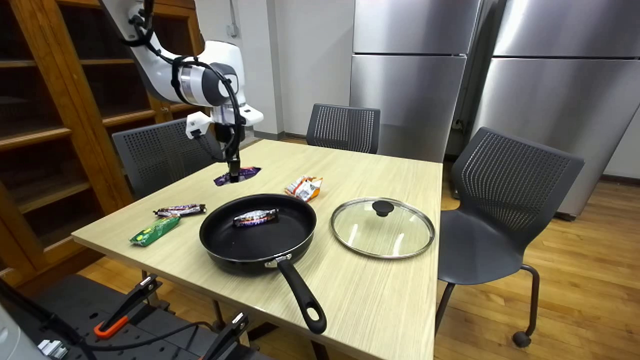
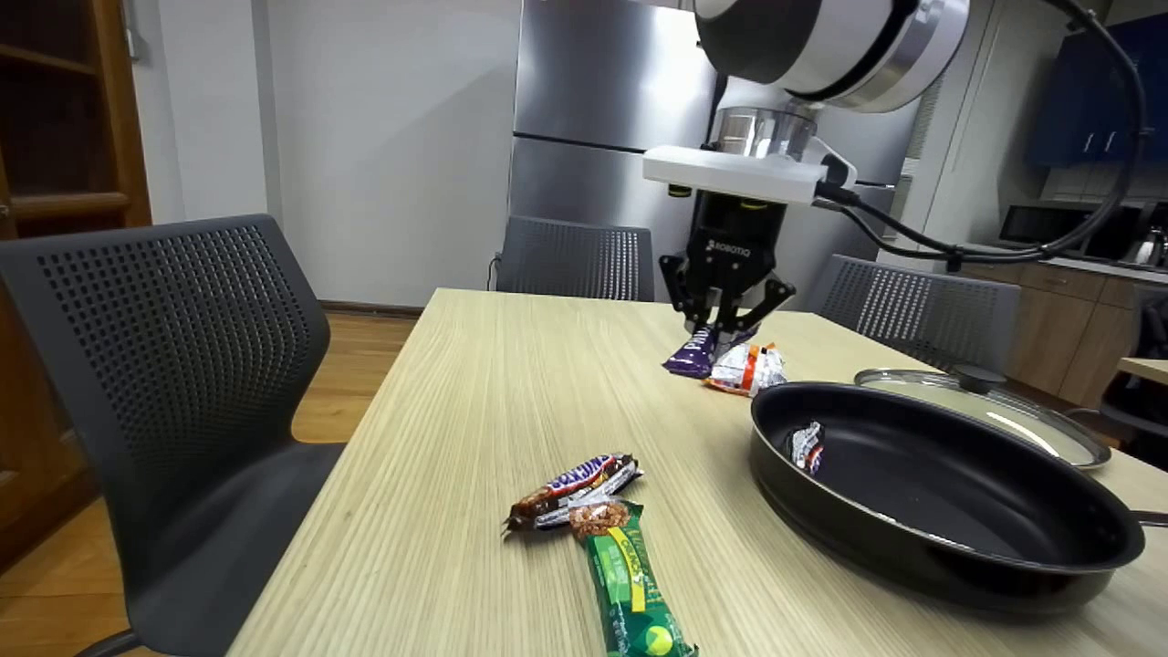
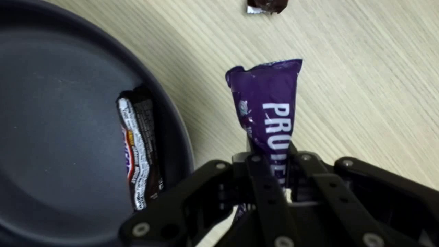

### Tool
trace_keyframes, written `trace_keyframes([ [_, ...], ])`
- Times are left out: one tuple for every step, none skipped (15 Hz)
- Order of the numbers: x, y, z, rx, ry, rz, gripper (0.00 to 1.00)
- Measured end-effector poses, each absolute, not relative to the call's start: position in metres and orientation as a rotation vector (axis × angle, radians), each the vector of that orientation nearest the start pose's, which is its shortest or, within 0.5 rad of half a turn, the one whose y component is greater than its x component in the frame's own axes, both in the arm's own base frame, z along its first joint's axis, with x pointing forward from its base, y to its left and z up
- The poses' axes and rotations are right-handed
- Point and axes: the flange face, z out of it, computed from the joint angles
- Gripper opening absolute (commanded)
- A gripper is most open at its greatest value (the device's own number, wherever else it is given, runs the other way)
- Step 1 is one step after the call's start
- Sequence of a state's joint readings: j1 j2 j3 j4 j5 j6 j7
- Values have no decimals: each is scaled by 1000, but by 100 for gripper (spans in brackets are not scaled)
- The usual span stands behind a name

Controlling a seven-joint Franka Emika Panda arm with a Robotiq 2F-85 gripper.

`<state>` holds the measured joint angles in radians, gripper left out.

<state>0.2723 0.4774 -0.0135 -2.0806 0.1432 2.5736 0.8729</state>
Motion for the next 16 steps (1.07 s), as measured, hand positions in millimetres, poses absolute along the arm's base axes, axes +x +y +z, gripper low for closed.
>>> trace_keyframes([
  [565, 138, 196, -2873, 1091, 35, 4],
  [561, 128, 196, -2877, 1085, 32, 4],
  [557, 117, 197, -2882, 1079, 30, 4],
  [552, 106, 197, -2886, 1076, 29, 4],
  [548, 95, 197, -2889, 1074, 26, 4],
  [543, 84, 197, -2892, 1074, 25, 4],
  [539, 74, 196, -2895, 1074, 25, 4],
  [535, 65, 196, -2898, 1075, 26, 4],
  [530, 56, 195, -2901, 1076, 28, 4],
  [526, 49, 195, -2903, 1078, 31, 4],
  [523, 42, 194, -2906, 1080, 36, 4],
  [519, 37, 192, -2910, 1080, 45, 4],
  [515, 32, 190, -2914, 1079, 55, 4],
  [512, 28, 187, -2918, 1079, 66, 4],
  [509, 24, 185, -2922, 1076, 77, 4],
  [506, 21, 182, -2925, 1073, 86, 4],
])
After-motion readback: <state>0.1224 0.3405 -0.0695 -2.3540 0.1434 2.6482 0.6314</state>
